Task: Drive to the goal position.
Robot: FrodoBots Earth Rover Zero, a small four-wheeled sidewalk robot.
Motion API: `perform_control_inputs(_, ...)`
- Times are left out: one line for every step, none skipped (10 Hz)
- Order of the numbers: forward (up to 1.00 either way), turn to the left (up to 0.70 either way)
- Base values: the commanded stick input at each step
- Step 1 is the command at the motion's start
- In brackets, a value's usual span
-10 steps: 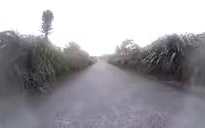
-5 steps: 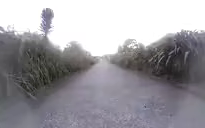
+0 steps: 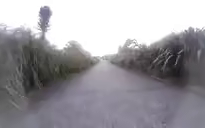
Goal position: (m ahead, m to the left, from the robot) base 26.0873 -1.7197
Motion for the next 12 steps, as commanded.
perform_control_inputs(0.85, 0.0)
perform_control_inputs(0.85, 0.0)
perform_control_inputs(0.85, 0.0)
perform_control_inputs(0.85, 0.0)
perform_control_inputs(0.85, 0.0)
perform_control_inputs(0.85, 0.0)
perform_control_inputs(0.85, 0.0)
perform_control_inputs(0.85, 0.0)
perform_control_inputs(0.85, 0.0)
perform_control_inputs(0.85, 0.0)
perform_control_inputs(0.85, 0.0)
perform_control_inputs(0.85, 0.0)
